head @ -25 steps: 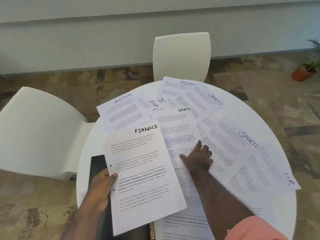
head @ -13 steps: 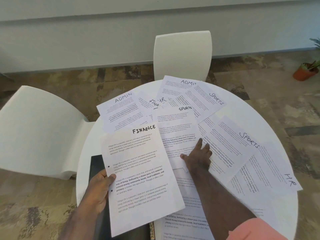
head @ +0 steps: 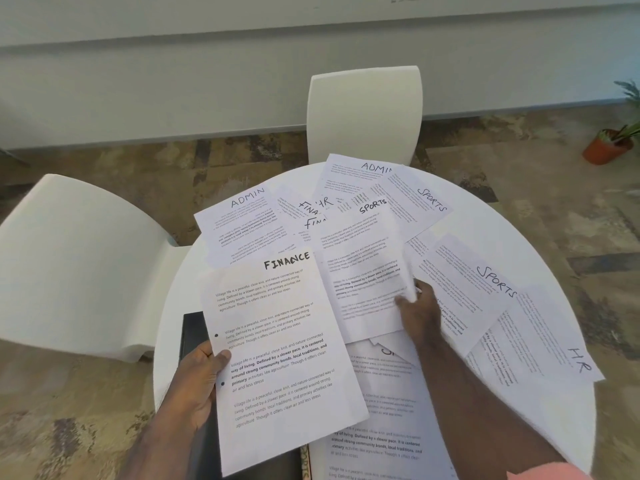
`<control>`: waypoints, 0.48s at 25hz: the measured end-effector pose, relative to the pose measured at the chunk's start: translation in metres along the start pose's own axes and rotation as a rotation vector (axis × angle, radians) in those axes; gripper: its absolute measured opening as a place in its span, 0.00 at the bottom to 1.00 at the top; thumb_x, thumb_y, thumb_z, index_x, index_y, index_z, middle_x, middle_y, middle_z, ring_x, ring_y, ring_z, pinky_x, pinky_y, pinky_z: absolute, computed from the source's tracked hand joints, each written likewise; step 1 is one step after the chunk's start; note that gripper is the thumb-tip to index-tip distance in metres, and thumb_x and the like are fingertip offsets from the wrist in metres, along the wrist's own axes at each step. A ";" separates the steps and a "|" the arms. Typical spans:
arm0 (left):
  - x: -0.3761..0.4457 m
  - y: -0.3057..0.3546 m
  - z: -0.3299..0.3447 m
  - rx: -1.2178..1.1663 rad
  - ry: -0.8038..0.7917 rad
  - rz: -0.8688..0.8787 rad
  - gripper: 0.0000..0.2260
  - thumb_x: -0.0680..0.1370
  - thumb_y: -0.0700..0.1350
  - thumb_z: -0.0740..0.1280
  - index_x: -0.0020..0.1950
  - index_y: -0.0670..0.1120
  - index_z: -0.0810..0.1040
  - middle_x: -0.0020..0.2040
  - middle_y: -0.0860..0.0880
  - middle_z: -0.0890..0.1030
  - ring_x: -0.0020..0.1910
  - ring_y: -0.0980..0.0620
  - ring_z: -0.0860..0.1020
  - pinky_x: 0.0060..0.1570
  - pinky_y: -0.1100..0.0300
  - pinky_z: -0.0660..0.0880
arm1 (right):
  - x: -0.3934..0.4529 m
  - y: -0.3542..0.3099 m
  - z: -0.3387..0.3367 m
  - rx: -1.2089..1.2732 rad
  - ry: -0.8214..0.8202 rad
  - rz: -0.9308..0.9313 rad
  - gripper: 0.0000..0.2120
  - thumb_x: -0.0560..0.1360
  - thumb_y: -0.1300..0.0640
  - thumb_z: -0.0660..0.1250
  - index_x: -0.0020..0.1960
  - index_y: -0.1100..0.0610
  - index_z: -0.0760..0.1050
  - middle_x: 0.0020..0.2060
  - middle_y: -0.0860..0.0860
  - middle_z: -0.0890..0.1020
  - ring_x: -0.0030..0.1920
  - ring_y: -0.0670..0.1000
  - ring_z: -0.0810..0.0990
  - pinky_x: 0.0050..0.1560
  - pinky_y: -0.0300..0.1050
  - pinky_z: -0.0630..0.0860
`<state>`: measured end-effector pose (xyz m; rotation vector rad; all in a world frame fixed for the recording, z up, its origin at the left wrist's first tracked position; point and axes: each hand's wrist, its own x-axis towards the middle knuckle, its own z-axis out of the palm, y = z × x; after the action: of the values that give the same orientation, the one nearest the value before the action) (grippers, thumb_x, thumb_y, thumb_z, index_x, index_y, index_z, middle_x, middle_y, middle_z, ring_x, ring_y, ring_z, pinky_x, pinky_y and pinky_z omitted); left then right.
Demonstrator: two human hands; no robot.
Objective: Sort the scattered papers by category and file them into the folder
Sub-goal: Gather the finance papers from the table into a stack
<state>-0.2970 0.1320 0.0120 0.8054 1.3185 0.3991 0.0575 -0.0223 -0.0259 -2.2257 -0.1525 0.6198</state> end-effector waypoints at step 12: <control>0.007 0.001 -0.028 0.013 0.070 -0.006 0.11 0.81 0.34 0.63 0.57 0.45 0.81 0.53 0.44 0.86 0.52 0.42 0.84 0.49 0.49 0.79 | 0.017 0.075 -0.117 -0.464 0.271 0.205 0.34 0.72 0.54 0.72 0.74 0.56 0.63 0.70 0.62 0.68 0.69 0.64 0.67 0.65 0.63 0.67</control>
<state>-0.3219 0.1459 0.0064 0.8049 1.3896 0.4176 0.1216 -0.1467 -0.0228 -2.7752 0.0821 0.4106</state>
